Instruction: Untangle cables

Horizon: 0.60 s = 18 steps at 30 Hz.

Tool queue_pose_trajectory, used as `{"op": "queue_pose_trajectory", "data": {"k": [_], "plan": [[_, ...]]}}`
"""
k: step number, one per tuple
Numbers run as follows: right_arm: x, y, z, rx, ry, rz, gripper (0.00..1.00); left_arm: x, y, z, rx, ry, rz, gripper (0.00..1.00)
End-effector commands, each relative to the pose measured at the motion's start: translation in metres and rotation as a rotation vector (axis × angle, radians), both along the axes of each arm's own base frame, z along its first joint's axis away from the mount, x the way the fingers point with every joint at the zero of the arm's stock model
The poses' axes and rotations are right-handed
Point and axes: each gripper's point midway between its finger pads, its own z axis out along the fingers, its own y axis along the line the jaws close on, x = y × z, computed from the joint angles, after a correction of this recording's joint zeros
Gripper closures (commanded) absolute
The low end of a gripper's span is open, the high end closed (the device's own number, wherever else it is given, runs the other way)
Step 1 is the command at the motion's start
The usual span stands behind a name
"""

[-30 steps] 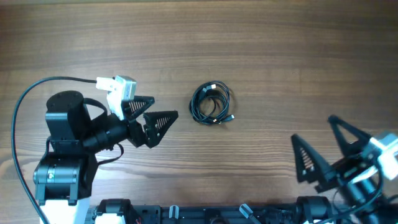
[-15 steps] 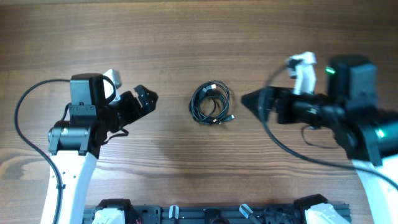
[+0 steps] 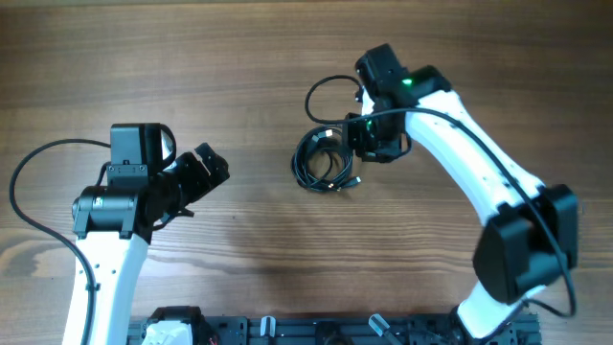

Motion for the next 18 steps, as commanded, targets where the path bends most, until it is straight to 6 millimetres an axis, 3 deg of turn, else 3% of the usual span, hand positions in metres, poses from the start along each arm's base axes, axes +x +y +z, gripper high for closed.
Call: {"op": "queue_pose_trajectory", "data": {"k": [1, 6, 8, 12, 18], "plan": [[0.007, -0.003, -0.028, -0.058, 0.036, -0.017, 0.5, 0.002, 0.005, 0.001, 0.014, -0.001, 0.021, 0.0], [0.019, -0.009, -0.047, -0.118, 0.011, -0.02, 0.56, 0.003, 0.005, 0.001, 0.014, -0.004, 0.021, 0.0], [0.019, -0.009, -0.049, -0.119, 0.014, -0.02, 0.63, 0.003, 0.005, 0.002, 0.014, -0.005, 0.022, 0.0], [0.019, -0.009, -0.052, -0.118, 0.011, -0.019, 0.63, 0.005, 0.005, 0.003, 0.014, -0.015, 0.022, 0.0], [0.009, -0.006, -0.076, -0.083, 0.026, -0.015, 0.65, 0.007, 0.005, 0.004, 0.014, -0.025, 0.022, 0.0]]}}
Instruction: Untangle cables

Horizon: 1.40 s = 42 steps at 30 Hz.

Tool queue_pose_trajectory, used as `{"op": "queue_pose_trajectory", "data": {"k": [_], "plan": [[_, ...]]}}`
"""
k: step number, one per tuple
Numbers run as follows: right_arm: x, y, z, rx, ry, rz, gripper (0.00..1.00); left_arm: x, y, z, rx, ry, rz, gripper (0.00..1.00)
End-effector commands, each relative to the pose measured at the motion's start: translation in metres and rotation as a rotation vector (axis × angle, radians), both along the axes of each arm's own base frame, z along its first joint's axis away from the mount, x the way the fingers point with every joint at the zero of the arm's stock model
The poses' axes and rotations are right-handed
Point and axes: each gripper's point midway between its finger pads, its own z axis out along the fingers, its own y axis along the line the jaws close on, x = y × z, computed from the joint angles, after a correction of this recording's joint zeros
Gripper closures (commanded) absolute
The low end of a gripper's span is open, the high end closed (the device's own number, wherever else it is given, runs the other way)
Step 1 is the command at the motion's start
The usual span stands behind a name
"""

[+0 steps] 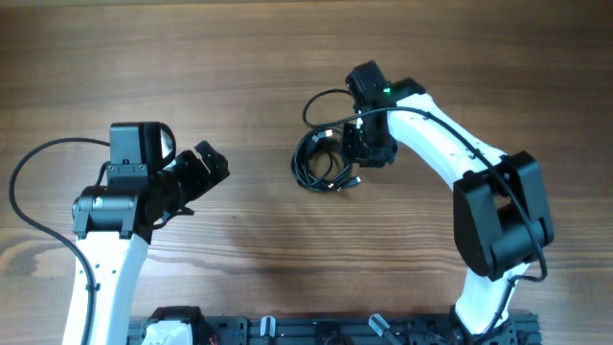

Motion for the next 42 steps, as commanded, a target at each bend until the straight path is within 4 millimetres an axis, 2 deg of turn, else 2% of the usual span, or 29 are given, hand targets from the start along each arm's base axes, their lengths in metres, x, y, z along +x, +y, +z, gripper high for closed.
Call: {"op": "queue_pose_trajectory", "data": {"k": [1, 2, 3, 4, 7, 10, 12, 14, 16, 18, 20, 21, 24, 26, 27, 29, 31, 33, 36, 37, 38, 39, 41, 42], "plan": [[-0.003, 0.003, -0.009, 0.01, 0.018, 0.005, 0.69, 0.003, 0.005, 0.001, 0.015, -0.005, 0.019, 0.0], [-0.002, 0.003, -0.009, 0.011, 0.016, 0.004, 0.75, 0.003, 0.005, 0.002, 0.015, -0.005, 0.019, 0.0], [-0.002, 0.003, -0.009, 0.011, 0.015, 0.004, 0.86, 0.003, 0.005, 0.002, 0.015, -0.005, 0.019, 0.0], [-0.002, 0.003, -0.009, 0.012, 0.015, 0.003, 0.9, 0.003, 0.005, 0.002, 0.015, -0.006, 0.019, 0.0], [-0.003, 0.006, -0.009, 0.026, 0.021, 0.004, 0.96, 0.005, 0.005, 0.002, 0.015, -0.012, 0.019, 0.0], [-0.003, 0.009, -0.002, 0.037, 0.028, 0.005, 0.96, 0.005, 0.005, 0.002, 0.015, -0.013, 0.019, 0.0], [0.001, 0.018, 0.027, 0.083, 0.03, 0.016, 0.96, 0.006, 0.005, 0.001, 0.015, -0.008, 0.019, 0.0], [0.001, 0.04, 0.072, 0.224, -0.01, 0.106, 0.96, 0.008, 0.005, -0.003, 0.015, 0.002, 0.019, 0.0], [0.0, 0.049, 0.113, 0.303, -0.055, 0.125, 0.96, 0.009, 0.004, -0.007, 0.015, 0.019, 0.019, 0.0], [-0.008, 0.059, 0.162, 0.42, -0.144, 0.17, 0.96, 0.01, 0.001, -0.014, -0.004, 0.048, 0.008, 0.0], [-0.016, 0.061, 0.187, 0.471, -0.188, 0.188, 0.96, 0.009, -0.013, -0.016, -0.076, 0.067, -0.028, 0.0], [-0.018, 0.062, 0.194, 0.488, -0.195, 0.193, 0.96, 0.009, -0.019, -0.016, -0.11, 0.074, -0.045, 0.0], [-0.03, 0.087, 0.22, 0.698, -0.17, 0.271, 0.96, 0.009, -0.029, -0.017, -0.164, 0.093, -0.07, 0.0], [-0.04, 0.112, 0.264, 0.966, -0.195, 0.401, 0.96, 0.007, -0.036, -0.014, -0.205, 0.09, -0.097, 0.0], [-0.038, 0.118, 0.279, 1.037, -0.203, 0.409, 0.96, 0.004, -0.046, -0.01, -0.265, 0.095, -0.126, 0.0], [-0.035, 0.121, 0.277, 1.021, -0.204, 0.386, 0.96, 0.002, -0.059, -0.002, -0.343, 0.091, -0.167, 0.0], [-0.034, 0.124, 0.271, 0.978, -0.213, 0.376, 0.96, 0.002, -0.061, -0.001, -0.352, 0.087, -0.172, 0.0], [-0.035, 0.125, 0.273, 0.993, -0.204, 0.375, 0.96, 0.003, -0.061, -0.001, -0.351, 0.085, -0.172, 0.0], [-0.04, 0.13, 0.297, 1.105, -0.215, 0.433, 0.96, 0.003, -0.06, -0.001, -0.347, 0.085, -0.17, 0.0], [-0.037, 0.13, 0.297, 1.097, -0.236, 0.432, 0.96, 0.003, -0.06, -0.002, -0.343, 0.085, -0.168, 0.0], [-0.029, 0.129, 0.292, 1.046, -0.27, 0.403, 0.96, 0.004, -0.056, -0.004, -0.324, 0.085, -0.158, 0.03], [-0.015, 0.122, 0.273, 0.93, -0.3, 0.328, 0.96, 0.005, -0.048, -0.009, -0.27, 0.09, -0.131, 0.08], [-0.002, 0.102, 0.237, 0.71, -0.303, 0.203, 0.96, 0.006, -0.031, -0.017, -0.176, 0.101, -0.082, 0.09], [0.003, 0.088, 0.22, 0.59, -0.304, 0.148, 0.9, 0.007, -0.02, -0.022, -0.113, 0.106, -0.05, 0.07]]}}
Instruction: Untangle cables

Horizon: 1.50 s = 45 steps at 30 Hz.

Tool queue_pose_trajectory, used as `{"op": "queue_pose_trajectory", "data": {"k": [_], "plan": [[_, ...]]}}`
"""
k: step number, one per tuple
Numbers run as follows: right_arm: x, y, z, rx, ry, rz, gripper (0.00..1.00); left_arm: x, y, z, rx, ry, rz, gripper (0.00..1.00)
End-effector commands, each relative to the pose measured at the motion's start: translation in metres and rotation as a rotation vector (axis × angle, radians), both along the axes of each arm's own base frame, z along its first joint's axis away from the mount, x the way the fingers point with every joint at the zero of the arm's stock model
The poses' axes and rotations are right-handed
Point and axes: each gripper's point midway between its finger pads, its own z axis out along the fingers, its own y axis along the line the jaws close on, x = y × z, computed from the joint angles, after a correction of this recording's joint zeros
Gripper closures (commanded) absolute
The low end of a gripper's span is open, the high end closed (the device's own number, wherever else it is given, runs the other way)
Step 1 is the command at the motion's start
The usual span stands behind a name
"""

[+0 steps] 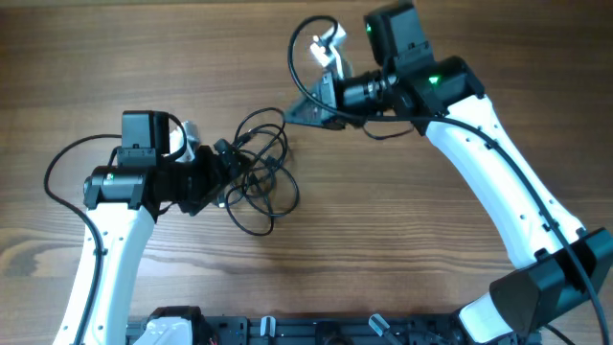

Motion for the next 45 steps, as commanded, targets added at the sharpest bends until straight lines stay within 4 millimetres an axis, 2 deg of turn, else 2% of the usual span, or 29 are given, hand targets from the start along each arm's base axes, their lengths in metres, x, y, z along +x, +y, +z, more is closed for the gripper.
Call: {"op": "queue_pose_trajectory", "data": {"k": [1, 3, 4, 6, 7, 9, 11, 12, 16, 18, 21, 22, 23, 24, 26, 28, 30, 32, 33, 35, 36, 37, 38, 40, 41, 42, 43, 45], "plan": [[0.027, -0.042, -0.041, -0.338, -0.06, -0.23, 0.7, 0.007, 0.038, -0.012, 0.213, 0.0, 0.095, 0.05], [0.027, -0.048, -0.045, -0.37, -0.058, -0.244, 0.36, 0.025, 0.044, -0.008, 0.243, -0.068, 0.124, 0.05], [0.027, -0.047, -0.045, -0.369, -0.058, -0.244, 0.24, 0.038, 0.035, 0.002, 0.197, -0.146, 0.085, 0.11], [0.027, -0.048, -0.045, -0.371, -0.062, -0.239, 0.14, 0.05, 0.02, 0.018, 0.137, -0.239, 0.014, 0.13], [0.027, -0.048, -0.045, -0.371, -0.063, -0.24, 0.1, 0.059, 0.022, 0.032, 0.15, -0.261, 0.015, 0.06], [0.027, -0.047, -0.045, -0.368, -0.058, -0.245, 0.08, 0.072, 0.022, 0.056, 0.181, -0.253, -0.032, 0.02], [0.028, -0.047, -0.045, -0.367, -0.06, -0.245, 0.08, 0.089, 0.014, 0.063, 0.234, -0.203, -0.147, 0.01], [0.028, -0.047, -0.045, -0.368, -0.059, -0.245, 0.08, 0.095, 0.007, 0.057, 0.245, -0.195, -0.201, 0.01], [0.024, -0.049, -0.047, -0.379, -0.047, -0.239, 0.05, 0.102, -0.024, -0.002, 0.298, -0.128, -0.462, 0.0], [0.024, -0.049, -0.047, -0.379, -0.047, -0.239, 0.04, 0.112, -0.017, -0.026, 0.419, -0.111, -0.507, 0.0], [0.024, -0.049, -0.047, -0.379, -0.046, -0.24, 0.04, 0.128, -0.005, -0.037, 0.529, -0.12, -0.484, 0.0], [0.024, -0.049, -0.047, -0.379, -0.046, -0.239, 0.04, 0.13, -0.005, -0.037, 0.529, -0.127, -0.482, 0.03], [0.024, -0.049, -0.047, -0.379, -0.046, -0.239, 0.04, 0.13, -0.005, -0.037, 0.529, -0.129, -0.482, 0.24], [0.024, -0.049, -0.047, -0.379, -0.046, -0.239, 0.04, 0.13, -0.005, -0.037, 0.529, -0.127, -0.482, 0.34], [0.024, -0.049, -0.047, -0.379, -0.046, -0.239, 0.04, 0.127, -0.009, -0.04, 0.505, -0.119, -0.491, 0.37], [0.024, -0.049, -0.048, -0.38, -0.045, -0.239, 0.04, 0.119, -0.021, -0.046, 0.426, -0.107, -0.517, 0.32], [0.024, -0.049, -0.048, -0.38, -0.045, -0.239, 0.04, 0.116, -0.021, -0.054, 0.422, -0.084, -0.523, 0.33], [0.024, -0.049, -0.048, -0.38, -0.045, -0.239, 0.04, 0.118, -0.02, -0.058, 0.427, -0.083, -0.522, 0.44], [0.024, -0.049, -0.048, -0.38, -0.045, -0.238, 0.04, 0.122, -0.02, -0.058, 0.435, -0.096, -0.517, 0.57], [0.024, -0.049, -0.048, -0.382, -0.048, -0.235, 0.04, 0.127, -0.022, -0.056, 0.431, -0.119, -0.513, 0.75], [0.024, -0.049, -0.048, -0.384, -0.061, -0.223, 0.04, 0.126, -0.023, -0.056, 0.421, -0.119, -0.516, 0.95], [0.024, -0.049, -0.048, -0.384, -0.063, -0.222, 0.04, 0.126, -0.027, -0.055, 0.4, -0.121, -0.512, 0.96], [0.024, -0.049, -0.048, -0.384, -0.063, -0.222, 0.03, 0.127, -0.047, -0.033, 0.268, -0.147, -0.482, 0.96], [0.024, -0.049, -0.048, -0.385, -0.063, -0.222, 0.03, 0.129, -0.072, 0.01, 0.115, -0.239, -0.503, 0.96], [0.023, -0.049, -0.048, -0.385, -0.062, -0.221, 0.03, 0.127, -0.088, 0.042, 0.016, -0.313, -0.534, 0.96], [0.021, -0.05, -0.049, -0.391, -0.052, -0.219, 0.03, 0.119, -0.108, 0.113, -0.125, -0.486, -0.594, 0.96], [0.02, -0.051, -0.05, -0.395, -0.047, -0.218, 0.03, 0.117, -0.109, 0.137, -0.135, -0.537, -0.585, 0.96], [0.019, -0.051, -0.051, -0.398, -0.042, -0.217, 0.03, 0.11, -0.108, 0.174, -0.142, -0.613, -0.557, 0.96]]}}
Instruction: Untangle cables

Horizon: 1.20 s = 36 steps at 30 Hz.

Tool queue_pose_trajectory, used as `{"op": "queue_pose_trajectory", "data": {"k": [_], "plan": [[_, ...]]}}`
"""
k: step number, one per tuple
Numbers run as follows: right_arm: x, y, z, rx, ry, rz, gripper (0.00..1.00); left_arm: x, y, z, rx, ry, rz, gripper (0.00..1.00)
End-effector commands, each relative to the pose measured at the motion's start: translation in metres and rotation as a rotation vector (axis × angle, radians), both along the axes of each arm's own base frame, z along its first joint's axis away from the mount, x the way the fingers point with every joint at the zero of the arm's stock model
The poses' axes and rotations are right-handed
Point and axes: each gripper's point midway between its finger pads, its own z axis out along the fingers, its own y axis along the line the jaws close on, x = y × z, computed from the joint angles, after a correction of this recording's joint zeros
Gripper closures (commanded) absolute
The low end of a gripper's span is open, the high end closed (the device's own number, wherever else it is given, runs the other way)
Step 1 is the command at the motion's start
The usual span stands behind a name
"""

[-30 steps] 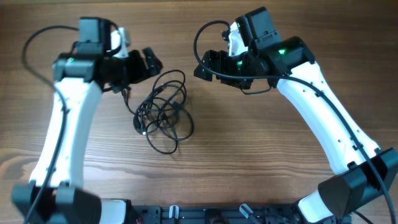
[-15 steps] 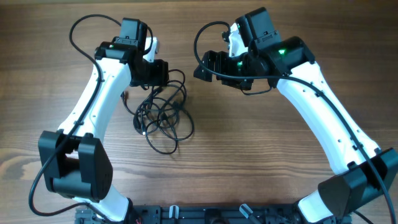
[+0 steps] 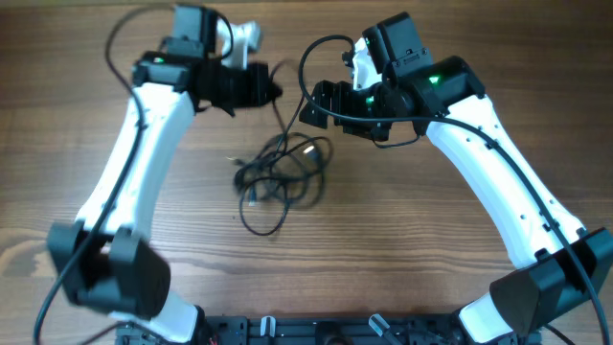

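Observation:
A tangle of thin black cables lies in loose loops on the wooden table, a connector end showing near its top. One strand rises from the heap to my left gripper, which is shut on it at the upper left, blurred by motion. My right gripper hangs just right of that strand, above the heap. Its fingers stand apart and nothing shows between them.
The right arm's own black lead loops beside its wrist, close to the lifted strand. The left arm stretches diagonally across the left half of the table. A dark rack runs along the front edge.
My left gripper went from the heap at centre left up to the far upper left, with a strand in it. The right gripper let go of its cable end and stands open. The heap lies further right.
The cables lay as a tight coil under my right gripper while the left arm waited at the left. Then the coil was pulled open, stretched between both grippers. Now the right has let go and the left holds one strand raised above a looser heap.

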Motion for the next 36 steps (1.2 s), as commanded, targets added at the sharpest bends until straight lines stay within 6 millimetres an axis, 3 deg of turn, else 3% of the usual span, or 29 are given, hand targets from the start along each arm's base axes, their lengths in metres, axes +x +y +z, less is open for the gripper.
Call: {"op": "queue_pose_trajectory", "data": {"k": [1, 3, 6, 13, 16, 20, 23, 26, 29, 33, 36], "plan": [[0.0, 0.0, 0.007, -0.007, -0.034, 0.011, 0.03, -0.035, -0.016, 0.128, -0.222, -0.215, -0.047, 0.96], [0.0, 0.0, 0.007, -0.006, -0.035, 0.009, 0.03, -0.039, -0.015, 0.158, -0.278, -0.264, -0.008, 0.96], [0.002, -0.002, 0.006, -0.021, -0.043, 0.004, 0.03, -0.047, -0.014, 0.221, -0.438, -0.341, 0.073, 0.96], [0.023, -0.02, -0.004, -0.135, -0.099, -0.104, 0.04, -0.086, -0.018, 0.302, -0.664, -0.439, 0.012, 0.96], [0.019, -0.016, -0.007, -0.109, -0.065, -0.103, 0.04, -0.083, -0.016, 0.298, -0.659, -0.415, 0.046, 0.96], [0.018, 0.004, 0.011, 0.054, -0.057, -0.038, 0.03, -0.059, -0.005, 0.238, -0.524, -0.243, 0.213, 0.96], [0.024, 0.013, 0.026, 0.158, -0.061, -0.027, 0.04, -0.059, -0.006, 0.227, -0.505, -0.209, 0.208, 0.96], [0.01, 0.019, 0.023, 0.155, -0.024, 0.006, 0.04, -0.067, -0.016, 0.261, -0.583, -0.325, 0.083, 0.96], [0.004, 0.019, 0.012, 0.077, -0.024, -0.004, 0.04, -0.067, -0.017, 0.288, -0.68, -0.345, 0.088, 0.96], [0.003, 0.016, -0.022, -0.079, -0.041, -0.085, 0.1, -0.079, -0.02, 0.329, -0.823, -0.374, 0.034, 0.96], [0.004, 0.006, -0.044, -0.131, -0.019, -0.136, 0.36, -0.087, -0.018, 0.346, -0.878, -0.389, 0.012, 0.96]]}}
